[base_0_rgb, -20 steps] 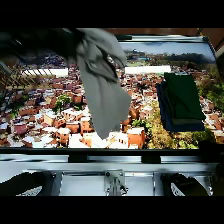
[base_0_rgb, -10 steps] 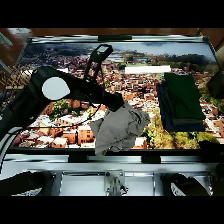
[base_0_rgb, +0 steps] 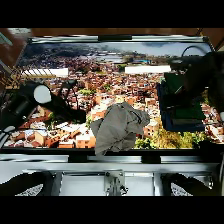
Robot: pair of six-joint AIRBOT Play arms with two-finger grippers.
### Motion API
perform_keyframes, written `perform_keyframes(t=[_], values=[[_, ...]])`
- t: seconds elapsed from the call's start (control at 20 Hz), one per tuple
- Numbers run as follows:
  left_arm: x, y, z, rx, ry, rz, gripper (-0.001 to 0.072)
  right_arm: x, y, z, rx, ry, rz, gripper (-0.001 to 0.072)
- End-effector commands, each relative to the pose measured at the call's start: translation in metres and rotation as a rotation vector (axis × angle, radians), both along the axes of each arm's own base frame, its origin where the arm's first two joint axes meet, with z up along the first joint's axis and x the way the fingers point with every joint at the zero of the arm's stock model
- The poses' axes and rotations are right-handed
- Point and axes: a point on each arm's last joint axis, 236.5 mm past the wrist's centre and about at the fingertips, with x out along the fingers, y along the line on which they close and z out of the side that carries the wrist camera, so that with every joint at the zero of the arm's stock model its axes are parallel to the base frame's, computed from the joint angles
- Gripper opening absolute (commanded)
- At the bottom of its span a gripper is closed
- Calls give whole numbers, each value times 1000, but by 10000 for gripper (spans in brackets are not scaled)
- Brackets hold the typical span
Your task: Fold the shirts.
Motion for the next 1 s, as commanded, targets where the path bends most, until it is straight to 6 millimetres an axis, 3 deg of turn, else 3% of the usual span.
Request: perform_keyframes(t=[0.0, 0.15, 0.3, 0.45, 0.6, 0.75, 0.8, 0.85, 0.95], values=[[-32, -10, -64, -113, 115, 129, 720, -13, 19, -60, 58, 184, 25, 609], [-27, -18, -87, -176, 92, 216, 720, -8, 20, -74, 55, 199, 25, 610], [-13, -36, -85, -265, 55, 228, 720, -6, 21, -76, 60, 197, 18, 609], [-1, -40, -90, -285, 35, 263, 720, -8, 21, -75, 58, 206, 16, 609], [-3, -43, -104, -280, 68, 266, 720, -8, 21, -75, 58, 205, 16, 609], [0, -60, -107, -336, 70, 270, 720, -9, 23, -75, 64, 211, -9, 632], [4, -62, -108, -342, 61, 286, 695, -9, 29, -74, 90, 214, -6, 671], [7, -64, -110, -346, 56, 299, 594, -11, 36, -76, 120, 220, -1, 671], [7, -66, -115, -351, 69, 318, 570, -17, 43, -86, 152, 244, -8, 672]])
